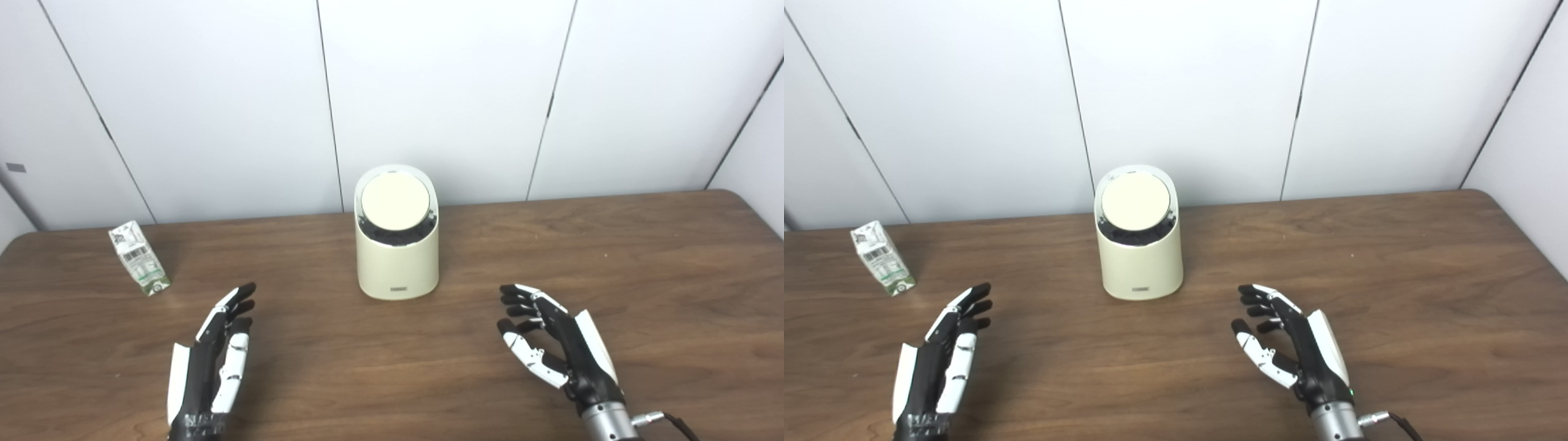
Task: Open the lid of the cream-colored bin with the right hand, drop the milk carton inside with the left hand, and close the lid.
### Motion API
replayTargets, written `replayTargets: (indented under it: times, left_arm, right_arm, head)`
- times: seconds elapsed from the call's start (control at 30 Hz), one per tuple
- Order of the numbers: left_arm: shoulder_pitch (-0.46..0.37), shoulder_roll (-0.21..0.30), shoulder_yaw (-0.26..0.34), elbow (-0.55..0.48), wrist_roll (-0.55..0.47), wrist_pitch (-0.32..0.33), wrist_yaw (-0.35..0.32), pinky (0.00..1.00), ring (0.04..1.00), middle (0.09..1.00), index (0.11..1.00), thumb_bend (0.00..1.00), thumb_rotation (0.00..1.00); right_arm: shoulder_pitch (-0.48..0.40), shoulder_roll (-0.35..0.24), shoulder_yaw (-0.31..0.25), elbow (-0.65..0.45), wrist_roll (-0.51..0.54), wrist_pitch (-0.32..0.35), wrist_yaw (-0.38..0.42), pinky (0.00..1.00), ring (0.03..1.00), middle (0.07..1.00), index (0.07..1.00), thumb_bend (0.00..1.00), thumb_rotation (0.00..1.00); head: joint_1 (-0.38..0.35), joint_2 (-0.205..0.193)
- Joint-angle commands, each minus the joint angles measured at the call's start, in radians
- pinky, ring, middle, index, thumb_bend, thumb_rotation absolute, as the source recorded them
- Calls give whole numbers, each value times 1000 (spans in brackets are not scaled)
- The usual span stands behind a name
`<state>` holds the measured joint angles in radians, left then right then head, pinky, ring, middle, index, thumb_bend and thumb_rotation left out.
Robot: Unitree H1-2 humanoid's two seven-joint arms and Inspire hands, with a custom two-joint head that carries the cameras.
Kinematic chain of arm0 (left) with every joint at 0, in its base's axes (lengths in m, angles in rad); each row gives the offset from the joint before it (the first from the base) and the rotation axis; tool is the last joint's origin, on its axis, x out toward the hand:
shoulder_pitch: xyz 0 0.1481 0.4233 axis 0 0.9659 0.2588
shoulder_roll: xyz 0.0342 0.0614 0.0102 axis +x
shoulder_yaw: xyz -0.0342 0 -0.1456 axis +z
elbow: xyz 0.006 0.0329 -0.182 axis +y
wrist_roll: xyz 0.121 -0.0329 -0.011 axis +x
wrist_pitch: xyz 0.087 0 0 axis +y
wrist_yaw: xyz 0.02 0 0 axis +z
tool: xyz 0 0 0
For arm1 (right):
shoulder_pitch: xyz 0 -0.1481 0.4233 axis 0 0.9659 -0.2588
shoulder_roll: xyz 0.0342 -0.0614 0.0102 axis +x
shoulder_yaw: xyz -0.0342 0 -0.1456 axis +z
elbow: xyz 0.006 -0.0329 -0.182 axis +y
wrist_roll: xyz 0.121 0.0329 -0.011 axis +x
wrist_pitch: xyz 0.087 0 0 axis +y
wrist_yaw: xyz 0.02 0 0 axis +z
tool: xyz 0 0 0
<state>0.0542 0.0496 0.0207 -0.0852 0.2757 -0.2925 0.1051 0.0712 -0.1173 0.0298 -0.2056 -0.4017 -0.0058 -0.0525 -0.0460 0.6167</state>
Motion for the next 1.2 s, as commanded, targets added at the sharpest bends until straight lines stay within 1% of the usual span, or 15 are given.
replayTargets:
  times: [0.0,0.23,0.37,0.43,0.53,0.57,0.6,0.67,0.73,0.8,0.83,0.9,1.0,1.07,1.17]
  left_arm:
    - [17,-1,-6,12,5,-14,10,757,819,862,866,298,907]
    - [17,-2,-5,13,10,-12,13,755,818,860,863,304,909]
    - [17,-3,-5,13,12,-12,15,752,817,859,862,308,906]
    - [15,-4,-5,16,14,-13,15,754,816,859,862,314,909]
    - [13,-6,-8,19,16,-14,16,756,818,861,865,301,909]
    - [12,-8,-9,19,18,-13,17,755,818,861,865,295,907]
    - [11,-10,-10,18,19,-12,17,754,817,860,865,292,904]
    - [10,-14,-9,18,20,-9,20,755,816,858,863,295,900]
    - [9,-16,-8,19,18,-5,21,757,813,855,859,301,890]
    - [5,-14,-6,27,17,-9,21,754,816,858,862,300,890]
    - [2,-12,-6,34,18,-14,23,752,816,859,862,299,889]
    - [-3,-8,-7,43,23,-19,25,739,815,861,863,295,894]
    - [-10,-6,-7,54,20,-14,25,748,821,865,867,297,889]
    - [-18,-7,-7,69,15,-18,28,756,823,865,867,298,878]
    - [-30,-11,-9,90,16,-26,33,756,825,866,866,301,869]
  right_arm:
    - [-17,-3,0,-31,0,-26,-11,605,719,749,755,150,504]
    - [-15,-2,-1,-37,-4,-16,-10,605,715,744,754,157,503]
    - [-16,-3,-1,-32,0,-25,-12,600,708,739,746,153,503]
    - [-17,-5,-1,-30,-2,-26,-12,604,710,739,745,153,533]
    - [-19,-6,-7,-25,2,-29,-16,599,707,735,741,149,529]
    - [-20,-6,-12,-25,15,-33,-16,599,707,735,742,153,533]
    - [-20,-7,-15,-25,24,-36,-15,600,709,738,746,164,569]
    - [-21,4,-30,-48,82,-35,-7,611,720,747,752,173,590]
    - [-28,14,-38,-78,137,-29,5,632,741,764,758,187,561]
    - [-43,15,-37,-119,161,-2,23,665,775,803,784,251,576]
    - [-61,8,-34,-145,175,20,41,670,780,810,789,262,583]
    - [-94,-11,-29,-174,188,47,70,718,823,857,842,376,678]
    - [-165,-34,-36,-184,196,77,95,769,855,883,873,489,725]
    - [-215,-47,-41,-169,184,74,95,789,867,885,880,509,726]
    - [-301,-76,-46,-125,193,74,109,811,883,910,907,546,706]
  head:
    - [-1,1]
    - [-1,2]
    - [-3,3]
    - [-7,2]
    - [-5,0]
    - [-1,0]
    - [-1,0]
    - [1,1]
    - [-12,2]
    - [-25,-2]
    - [-33,-6]
    - [-39,-9]
    - [-47,-12]
    - [-54,-19]
    - [-47,-29]
